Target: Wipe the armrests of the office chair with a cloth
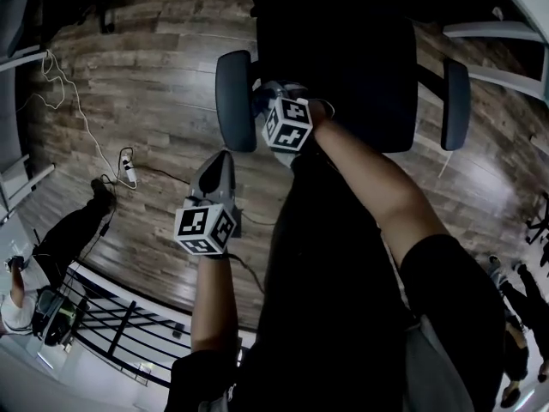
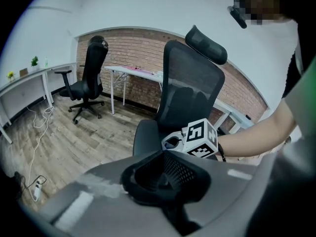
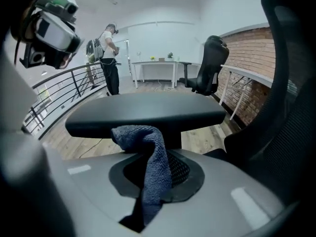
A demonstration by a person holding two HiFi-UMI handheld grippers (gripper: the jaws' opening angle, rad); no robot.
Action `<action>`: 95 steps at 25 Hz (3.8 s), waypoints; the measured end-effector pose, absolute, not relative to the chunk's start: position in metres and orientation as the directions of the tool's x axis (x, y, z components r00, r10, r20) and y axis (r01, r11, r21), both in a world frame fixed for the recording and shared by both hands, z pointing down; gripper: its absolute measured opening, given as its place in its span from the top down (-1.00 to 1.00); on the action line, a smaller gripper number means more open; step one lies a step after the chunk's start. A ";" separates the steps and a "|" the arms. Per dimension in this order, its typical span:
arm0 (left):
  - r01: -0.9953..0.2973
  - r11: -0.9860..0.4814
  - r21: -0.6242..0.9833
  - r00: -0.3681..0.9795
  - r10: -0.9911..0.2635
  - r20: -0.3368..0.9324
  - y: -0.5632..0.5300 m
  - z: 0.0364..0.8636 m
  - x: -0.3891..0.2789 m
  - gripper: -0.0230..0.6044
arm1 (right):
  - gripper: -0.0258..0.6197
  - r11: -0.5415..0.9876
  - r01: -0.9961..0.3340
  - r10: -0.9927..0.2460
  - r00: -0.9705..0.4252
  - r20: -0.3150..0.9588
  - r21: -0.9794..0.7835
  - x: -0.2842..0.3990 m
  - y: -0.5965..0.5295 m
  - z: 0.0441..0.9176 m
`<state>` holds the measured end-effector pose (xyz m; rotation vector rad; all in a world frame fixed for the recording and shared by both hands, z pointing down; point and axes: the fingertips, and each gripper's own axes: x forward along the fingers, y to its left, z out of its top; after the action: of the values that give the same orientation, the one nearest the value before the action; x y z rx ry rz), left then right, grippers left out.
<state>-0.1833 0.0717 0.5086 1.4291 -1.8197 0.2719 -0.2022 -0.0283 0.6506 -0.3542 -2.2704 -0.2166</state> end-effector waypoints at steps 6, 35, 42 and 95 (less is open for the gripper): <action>-0.877 0.365 0.314 -0.050 -0.718 0.694 0.068 0.521 -0.186 0.91 | 0.79 0.919 0.381 0.195 -0.655 0.730 0.096 -0.227 -0.038 0.654; -0.837 0.455 0.304 -0.130 -0.705 0.697 0.098 0.529 -0.213 0.91 | 0.82 0.971 0.233 0.184 -0.584 0.791 -0.054 -0.252 -0.081 0.740; -0.845 0.430 0.319 -0.114 -0.727 0.677 0.079 0.518 -0.202 0.91 | 0.82 0.950 0.298 0.256 -0.585 0.769 -0.089 -0.229 -0.043 0.704; -0.853 0.255 0.456 0.023 -0.854 0.520 0.246 0.562 -0.390 0.91 | 0.81 0.706 0.425 0.434 0.373 0.820 -0.567 -0.293 0.025 0.625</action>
<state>-0.3903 0.2461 0.5616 1.5639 -1.7914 -0.0019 -0.2929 0.0252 0.6248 -0.8429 -1.2304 0.0069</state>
